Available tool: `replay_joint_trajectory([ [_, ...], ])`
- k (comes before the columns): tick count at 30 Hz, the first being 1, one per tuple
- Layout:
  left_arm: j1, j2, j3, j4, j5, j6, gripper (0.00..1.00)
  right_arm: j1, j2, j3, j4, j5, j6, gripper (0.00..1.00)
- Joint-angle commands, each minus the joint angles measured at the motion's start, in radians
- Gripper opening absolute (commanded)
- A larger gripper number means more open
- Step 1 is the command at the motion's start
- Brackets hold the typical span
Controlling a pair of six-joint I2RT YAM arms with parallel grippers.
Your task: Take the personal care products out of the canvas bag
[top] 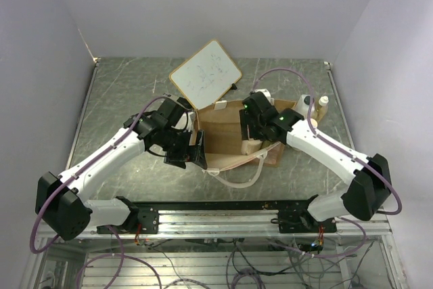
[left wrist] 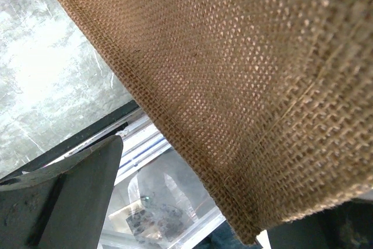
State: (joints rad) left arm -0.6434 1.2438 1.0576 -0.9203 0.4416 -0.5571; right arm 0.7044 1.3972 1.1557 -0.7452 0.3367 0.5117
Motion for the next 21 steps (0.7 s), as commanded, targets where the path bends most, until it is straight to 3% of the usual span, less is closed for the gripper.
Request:
replay_joint_trajectory([
  [1, -0.004, 0.003, 0.036, -0.023, -0.016, 0.017, 1.00, 0.017, 0.018, 0.014, 0.023, 0.075, -0.003, 0.68],
  [8, -0.004, 0.003, 0.042, -0.028, -0.017, 0.018, 1.00, 0.019, 0.031, -0.019, 0.061, 0.097, 0.005, 0.72],
  [11, -0.003, 0.005, 0.045, -0.031, -0.015, 0.020, 1.00, 0.020, 0.043, -0.016, 0.062, 0.106, 0.013, 0.69],
  [13, -0.004, 0.004, 0.048, -0.032, -0.016, 0.019, 1.00, 0.020, 0.042, -0.013, 0.060, 0.116, 0.017, 0.61],
  [18, -0.004, 0.002, 0.058, -0.044, -0.024, 0.022, 1.00, 0.025, 0.021, 0.011, 0.042, 0.120, 0.021, 0.25],
  [21, -0.003, 0.002, 0.061, -0.046, -0.027, 0.022, 1.00, 0.025, -0.007, 0.040, 0.028, 0.112, 0.035, 0.14],
])
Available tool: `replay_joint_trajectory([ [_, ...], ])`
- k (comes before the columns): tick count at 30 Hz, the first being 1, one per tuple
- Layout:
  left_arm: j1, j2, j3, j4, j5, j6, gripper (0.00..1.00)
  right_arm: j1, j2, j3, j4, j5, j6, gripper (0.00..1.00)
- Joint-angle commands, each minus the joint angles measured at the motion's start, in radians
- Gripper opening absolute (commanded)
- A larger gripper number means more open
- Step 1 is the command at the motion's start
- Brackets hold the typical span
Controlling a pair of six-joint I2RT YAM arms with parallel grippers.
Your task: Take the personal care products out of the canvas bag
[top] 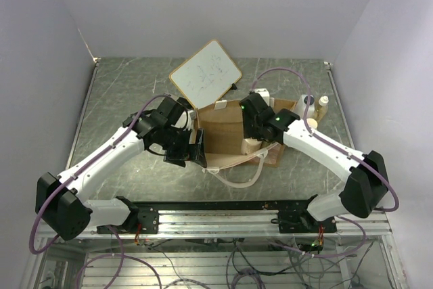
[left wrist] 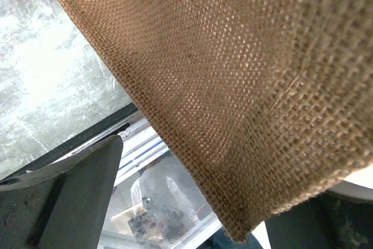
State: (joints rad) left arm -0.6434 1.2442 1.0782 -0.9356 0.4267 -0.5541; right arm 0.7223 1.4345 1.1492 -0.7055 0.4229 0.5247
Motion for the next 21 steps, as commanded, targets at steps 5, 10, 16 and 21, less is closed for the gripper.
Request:
replay_joint_trajectory([
  [5, -0.004, 0.004, 0.044, -0.029, -0.013, 0.019, 1.00, 0.006, -0.105, 0.092, -0.006, -0.027, 0.068, 0.00],
  [10, -0.003, 0.014, 0.062, -0.035, -0.033, 0.024, 1.00, -0.005, -0.154, 0.159, -0.046, -0.083, 0.170, 0.00],
  [16, -0.004, 0.027, 0.069, -0.023, -0.027, 0.021, 1.00, -0.070, -0.220, 0.229, -0.058, -0.227, 0.348, 0.00],
  [21, -0.004, 0.030, 0.072, -0.020, -0.023, 0.020, 1.00, -0.172, -0.285, 0.280, -0.057, -0.327, 0.447, 0.00],
])
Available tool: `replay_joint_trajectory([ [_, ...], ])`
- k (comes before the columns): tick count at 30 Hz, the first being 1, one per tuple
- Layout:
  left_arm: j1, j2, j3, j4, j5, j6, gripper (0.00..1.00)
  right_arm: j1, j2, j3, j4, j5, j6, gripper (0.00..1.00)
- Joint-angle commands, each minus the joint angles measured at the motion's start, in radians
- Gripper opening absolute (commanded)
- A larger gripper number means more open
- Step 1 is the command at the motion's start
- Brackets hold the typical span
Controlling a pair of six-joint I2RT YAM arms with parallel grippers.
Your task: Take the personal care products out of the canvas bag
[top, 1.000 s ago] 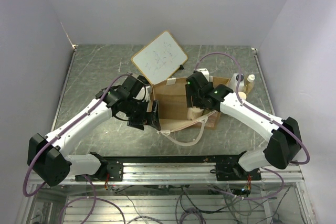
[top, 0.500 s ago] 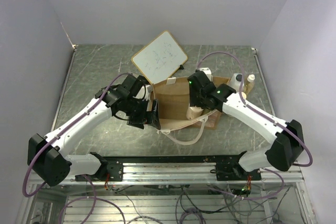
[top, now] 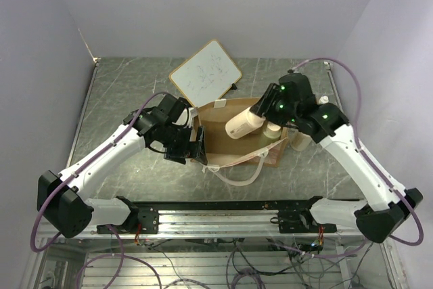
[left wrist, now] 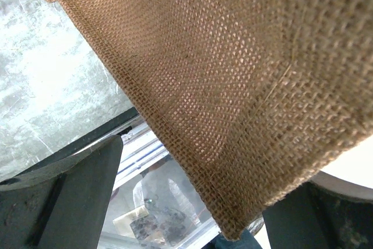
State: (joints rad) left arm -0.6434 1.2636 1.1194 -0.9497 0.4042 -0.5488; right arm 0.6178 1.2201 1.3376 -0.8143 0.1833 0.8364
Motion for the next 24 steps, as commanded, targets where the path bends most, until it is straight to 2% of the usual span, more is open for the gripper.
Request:
replay_joint_trajectory([
  [1, -0.004, 0.011, 0.032, -0.008, -0.001, 0.016, 1.00, -0.092, -0.078, 0.114, 0.036, -0.091, 0.142, 0.00],
  [6, -0.003, 0.010, 0.036, -0.019, 0.001, 0.021, 1.00, -0.179, -0.053, 0.323, -0.101, -0.035, 0.132, 0.00],
  [16, -0.003, -0.007, 0.035, -0.039, -0.007, 0.030, 1.00, -0.186, 0.005, 0.764, -0.411, 0.426, 0.077, 0.00],
  [20, -0.004, -0.010, 0.044, -0.049, -0.010, 0.038, 1.00, -0.185, 0.031, 0.808, -0.523, 0.621, -0.008, 0.00],
  [24, -0.004, -0.015, 0.044, -0.053, -0.010, 0.041, 1.00, -0.185, 0.021, 0.683, -0.558, 0.780, -0.118, 0.00],
])
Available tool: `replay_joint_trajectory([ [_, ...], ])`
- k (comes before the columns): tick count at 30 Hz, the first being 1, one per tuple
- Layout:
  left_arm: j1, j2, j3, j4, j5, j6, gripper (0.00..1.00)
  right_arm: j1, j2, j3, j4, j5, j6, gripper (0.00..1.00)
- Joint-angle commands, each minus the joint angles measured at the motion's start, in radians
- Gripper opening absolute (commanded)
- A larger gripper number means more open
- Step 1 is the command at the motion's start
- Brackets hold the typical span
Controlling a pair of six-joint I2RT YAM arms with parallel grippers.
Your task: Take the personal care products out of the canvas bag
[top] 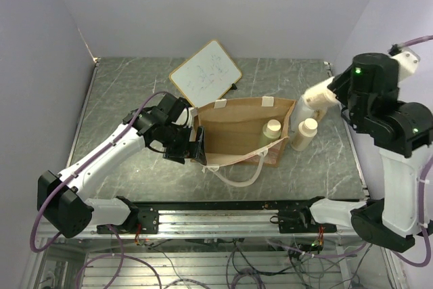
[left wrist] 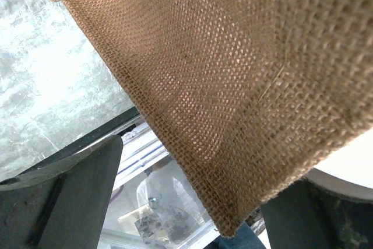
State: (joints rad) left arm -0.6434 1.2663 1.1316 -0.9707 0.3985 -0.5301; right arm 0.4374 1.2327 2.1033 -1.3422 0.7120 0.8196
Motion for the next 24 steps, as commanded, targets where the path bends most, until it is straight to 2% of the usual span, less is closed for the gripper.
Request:
replay_joint_trajectory([
  [1, -0.004, -0.020, 0.030, -0.032, -0.002, 0.021, 1.00, -0.005, 0.001, -0.134, -0.026, 0.285, -0.119, 0.00],
  [5, -0.003, -0.025, 0.025, -0.037, 0.002, 0.025, 1.00, -0.022, -0.030, -0.305, 0.094, 0.380, -0.224, 0.00],
  [8, -0.004, -0.024, 0.029, -0.045, -0.002, 0.032, 1.00, -0.113, -0.036, -0.424, 0.221, 0.365, -0.323, 0.00],
  [11, -0.003, -0.026, 0.035, -0.051, -0.005, 0.032, 1.00, -0.278, -0.049, -0.544, 0.376, 0.241, -0.416, 0.00],
  [17, -0.004, -0.047, 0.032, -0.054, -0.004, 0.024, 0.99, -0.524, -0.098, -0.789, 0.642, -0.086, -0.485, 0.00],
  [20, -0.004, -0.056, 0.032, -0.062, -0.010, 0.025, 0.99, -0.615, -0.135, -0.901, 0.790, -0.242, -0.485, 0.00],
  [24, -0.004, -0.048, 0.044, -0.075, -0.015, 0.036, 0.99, -0.686, -0.133, -1.005, 0.919, -0.363, -0.482, 0.00],
])
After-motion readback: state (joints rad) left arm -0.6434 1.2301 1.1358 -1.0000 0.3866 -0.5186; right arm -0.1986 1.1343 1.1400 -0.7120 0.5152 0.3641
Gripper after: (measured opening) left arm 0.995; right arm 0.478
